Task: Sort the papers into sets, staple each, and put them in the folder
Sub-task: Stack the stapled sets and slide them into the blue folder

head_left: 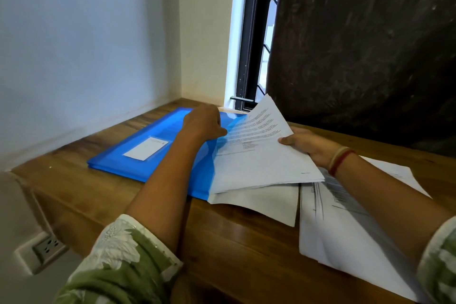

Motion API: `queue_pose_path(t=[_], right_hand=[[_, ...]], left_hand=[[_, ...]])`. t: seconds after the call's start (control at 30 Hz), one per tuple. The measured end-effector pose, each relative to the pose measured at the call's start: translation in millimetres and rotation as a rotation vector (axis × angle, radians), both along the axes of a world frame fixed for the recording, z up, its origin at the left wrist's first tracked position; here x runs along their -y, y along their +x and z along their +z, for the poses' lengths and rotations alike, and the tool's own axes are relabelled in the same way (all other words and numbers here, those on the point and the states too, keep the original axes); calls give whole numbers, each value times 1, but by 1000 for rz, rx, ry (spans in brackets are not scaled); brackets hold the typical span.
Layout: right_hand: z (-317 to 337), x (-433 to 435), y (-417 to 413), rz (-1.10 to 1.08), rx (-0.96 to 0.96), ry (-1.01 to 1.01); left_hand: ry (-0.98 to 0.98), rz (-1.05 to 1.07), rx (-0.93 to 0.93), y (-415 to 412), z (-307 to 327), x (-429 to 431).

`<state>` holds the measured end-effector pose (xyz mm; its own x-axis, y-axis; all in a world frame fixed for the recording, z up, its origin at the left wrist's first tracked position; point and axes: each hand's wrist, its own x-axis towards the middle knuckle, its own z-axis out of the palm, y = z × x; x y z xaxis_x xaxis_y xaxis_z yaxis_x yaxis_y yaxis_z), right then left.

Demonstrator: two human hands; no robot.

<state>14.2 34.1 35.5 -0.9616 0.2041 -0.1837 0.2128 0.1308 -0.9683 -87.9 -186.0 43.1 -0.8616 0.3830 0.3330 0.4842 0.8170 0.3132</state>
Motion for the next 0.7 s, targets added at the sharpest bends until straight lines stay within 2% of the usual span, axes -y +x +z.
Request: queue_pose_path(t=[0.23,0.5,0.7], right_hand=[[-7,34,-16,-158,-53,-64],[-15,109,-35,-121,-107,-184],[-25,139,-55,-148,-37,-217]], left_hand=[[24,-10,-13,-2,-1,-4],[23,185,-163,11,-4,-15],[58,220,-142,15,-3,-16]])
